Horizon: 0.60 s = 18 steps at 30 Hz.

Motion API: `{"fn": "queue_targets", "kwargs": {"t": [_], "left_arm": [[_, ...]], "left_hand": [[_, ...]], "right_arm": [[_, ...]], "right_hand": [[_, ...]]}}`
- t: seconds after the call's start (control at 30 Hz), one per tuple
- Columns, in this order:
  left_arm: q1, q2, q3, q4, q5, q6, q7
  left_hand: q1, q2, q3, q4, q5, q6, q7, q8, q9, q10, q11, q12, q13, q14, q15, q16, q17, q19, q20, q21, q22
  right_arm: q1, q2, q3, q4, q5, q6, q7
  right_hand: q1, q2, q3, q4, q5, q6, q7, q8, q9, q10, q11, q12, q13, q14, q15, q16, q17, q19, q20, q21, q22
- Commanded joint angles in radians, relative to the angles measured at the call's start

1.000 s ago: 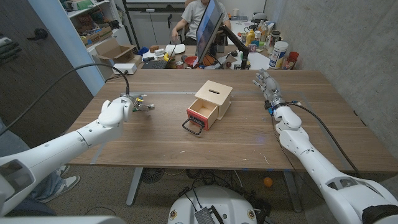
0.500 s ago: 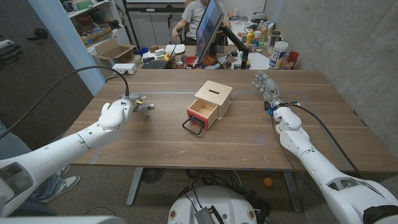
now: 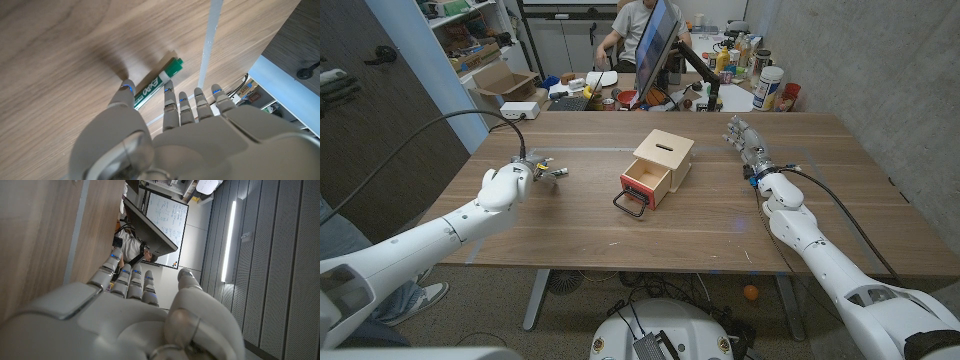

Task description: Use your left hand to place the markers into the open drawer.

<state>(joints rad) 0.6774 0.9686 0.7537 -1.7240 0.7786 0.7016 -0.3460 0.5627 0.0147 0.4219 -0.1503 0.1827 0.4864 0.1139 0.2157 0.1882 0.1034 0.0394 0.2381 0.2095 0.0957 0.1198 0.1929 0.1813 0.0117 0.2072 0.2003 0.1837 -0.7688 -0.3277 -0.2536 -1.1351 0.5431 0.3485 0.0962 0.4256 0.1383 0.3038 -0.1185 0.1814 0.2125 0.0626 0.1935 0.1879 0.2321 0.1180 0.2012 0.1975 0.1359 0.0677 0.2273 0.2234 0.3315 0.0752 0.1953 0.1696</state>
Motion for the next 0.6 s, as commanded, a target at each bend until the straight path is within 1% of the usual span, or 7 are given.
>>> {"fn": "queue_targets", "kwargs": {"t": [0.03, 0.17, 0.3, 0.4, 0.43, 0.47, 0.6], "left_arm": [[-0.017, -0.023, 0.008, 0.046, -0.016, -0.002, 0.022], [-0.023, -0.043, 0.013, 0.072, -0.016, 0.007, 0.056], [-0.021, -0.07, 0.013, 0.104, -0.021, 0.02, 0.116], [-0.013, -0.08, 0.009, 0.112, -0.032, 0.024, 0.159], [-0.009, -0.082, 0.006, 0.112, -0.036, 0.026, 0.176], [-0.009, -0.081, 0.008, 0.112, -0.038, 0.027, 0.178], [0.012, -0.08, -0.007, 0.107, -0.055, 0.034, 0.243]], "left_hand": [[0.013, 0.004, 0.001, -0.002, -0.001, 0.01, 0.001, 0.002, 0.005, 0.009, 0.003, 0.005, 0.001, 0.012, 0.001, 0.007, 0.003, 0.003, 0.005, 0.008, 0.005], [0.037, 0.022, 0.011, -0.007, -0.001, 0.048, 0.002, 0.01, 0.006, 0.039, -0.005, 0.014, 0.0, 0.035, -0.005, 0.013, 0.003, 0.018, 0.002, 0.013, 0.005], [0.111, 0.069, 0.043, -0.021, 0.0, 0.121, 0.001, 0.023, 0.007, 0.09, -0.019, 0.026, -0.002, 0.082, -0.016, 0.019, 0.001, 0.052, -0.001, 0.022, 0.004], [0.198, 0.103, 0.075, -0.032, 0.005, 0.188, 0.007, 0.033, 0.009, 0.137, -0.026, 0.035, -0.003, 0.116, -0.029, 0.02, -0.001, 0.075, 0.0, 0.025, 0.003], [0.241, 0.112, 0.088, -0.034, 0.006, 0.231, 0.005, 0.041, 0.01, 0.158, -0.044, 0.038, -0.004, 0.131, -0.037, 0.019, -0.002, 0.082, -0.004, 0.024, 0.003], [0.282, 0.117, 0.098, -0.035, 0.006, 0.275, 0.004, 0.048, 0.011, 0.179, -0.05, 0.04, -0.005, 0.15, -0.045, 0.019, -0.003, 0.094, -0.004, 0.026, 0.003], [0.388, 0.139, 0.12, -0.034, 0.006, 0.417, -0.007, 0.075, 0.015, 0.25, -0.075, 0.049, -0.007, 0.2, -0.074, 0.023, -0.002, 0.121, -0.008, 0.029, 0.003]], "right_arm": [[-0.002, -0.003, 0.0, 0.005, -0.003, -0.02, -0.002], [-0.003, -0.005, 0.001, 0.005, -0.004, -0.026, -0.005], [-0.003, -0.007, 0.003, 0.006, -0.004, -0.033, -0.007], [0.0, -0.006, 0.003, 0.012, -0.004, -0.033, -0.005], [0.003, -0.004, 0.003, 0.016, -0.005, -0.032, -0.004], [0.003, -0.004, 0.003, 0.016, -0.005, -0.032, -0.004], [0.019, 0.004, 0.0, 0.04, -0.005, -0.028, 0.009]], "right_hand": [[-0.004, -0.001, 0.0, -0.006, 0.004, 0.009, -0.003, 0.003, 0.003, 0.004, -0.001, 0.004, 0.004, 0.005, -0.001, -0.003, 0.001, 0.0, 0.004, 0.001, 0.005], [-0.004, 0.0, 0.0, -0.006, 0.004, 0.009, -0.002, 0.003, 0.003, 0.003, -0.002, 0.003, 0.004, 0.004, -0.002, -0.003, 0.001, 0.0, 0.003, 0.001, 0.005], [-0.004, 0.0, 0.0, -0.007, 0.004, 0.008, -0.003, 0.003, 0.003, 0.003, -0.001, 0.003, 0.004, 0.005, -0.002, -0.003, 0.001, 0.0, 0.004, 0.001, 0.005], [-0.004, 0.0, 0.0, -0.007, 0.004, 0.007, -0.002, 0.003, 0.003, 0.003, -0.001, 0.003, 0.004, 0.005, -0.002, -0.003, 0.001, -0.001, 0.003, 0.001, 0.005], [-0.004, 0.0, 0.0, -0.006, 0.004, 0.008, -0.003, 0.003, 0.003, 0.003, -0.001, 0.003, 0.004, 0.005, -0.001, -0.003, 0.001, 0.0, 0.003, 0.001, 0.005], [-0.004, 0.0, 0.0, -0.006, 0.004, 0.007, -0.002, 0.003, 0.003, 0.003, -0.001, 0.003, 0.004, 0.005, -0.001, -0.003, 0.001, 0.0, 0.003, 0.001, 0.005], [-0.004, 0.0, 0.0, -0.007, 0.004, 0.007, -0.003, 0.003, 0.003, 0.003, -0.001, 0.003, 0.004, 0.005, -0.001, -0.003, 0.001, -0.001, 0.004, 0.001, 0.005]]}}
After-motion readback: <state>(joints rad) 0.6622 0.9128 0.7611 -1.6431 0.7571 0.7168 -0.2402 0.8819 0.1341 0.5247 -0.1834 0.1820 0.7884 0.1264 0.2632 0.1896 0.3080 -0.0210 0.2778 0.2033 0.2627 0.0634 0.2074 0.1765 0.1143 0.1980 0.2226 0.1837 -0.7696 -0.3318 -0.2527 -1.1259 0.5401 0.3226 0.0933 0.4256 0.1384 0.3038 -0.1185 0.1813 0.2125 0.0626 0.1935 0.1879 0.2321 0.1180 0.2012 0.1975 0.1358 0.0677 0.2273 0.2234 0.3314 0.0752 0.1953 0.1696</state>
